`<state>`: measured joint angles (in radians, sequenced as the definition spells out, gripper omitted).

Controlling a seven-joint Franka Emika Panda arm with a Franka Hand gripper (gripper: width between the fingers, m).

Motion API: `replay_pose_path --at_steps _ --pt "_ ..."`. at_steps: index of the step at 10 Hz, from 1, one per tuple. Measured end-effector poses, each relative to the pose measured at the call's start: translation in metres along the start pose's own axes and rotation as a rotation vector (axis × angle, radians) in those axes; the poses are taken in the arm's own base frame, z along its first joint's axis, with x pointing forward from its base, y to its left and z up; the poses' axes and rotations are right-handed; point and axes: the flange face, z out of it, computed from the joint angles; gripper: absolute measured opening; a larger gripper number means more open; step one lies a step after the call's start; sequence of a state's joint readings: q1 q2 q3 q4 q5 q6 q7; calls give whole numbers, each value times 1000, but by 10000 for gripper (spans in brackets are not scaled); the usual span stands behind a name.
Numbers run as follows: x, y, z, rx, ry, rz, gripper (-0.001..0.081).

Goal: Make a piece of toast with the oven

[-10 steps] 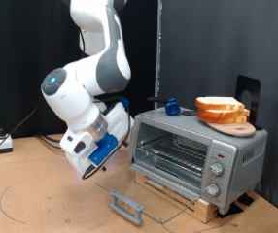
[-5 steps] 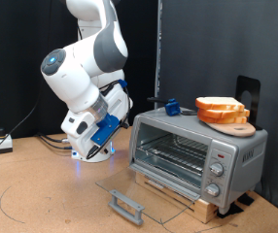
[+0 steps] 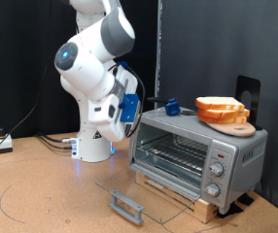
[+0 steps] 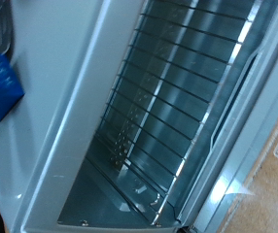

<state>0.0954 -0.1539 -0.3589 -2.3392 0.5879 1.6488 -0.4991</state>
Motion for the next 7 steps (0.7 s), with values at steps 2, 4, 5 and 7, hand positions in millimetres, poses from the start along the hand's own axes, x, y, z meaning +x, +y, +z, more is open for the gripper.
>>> replay_pose_path --at_steps 2,4,5,7 --pt "-11 -25 4 -88 -50 -140 807" --pt "-16 -33 6 -109 -61 -160 807" --pt "-15 -39 7 -73 -44 -179 807" --pt "-24 -64 11 -14 -52 -316 807"
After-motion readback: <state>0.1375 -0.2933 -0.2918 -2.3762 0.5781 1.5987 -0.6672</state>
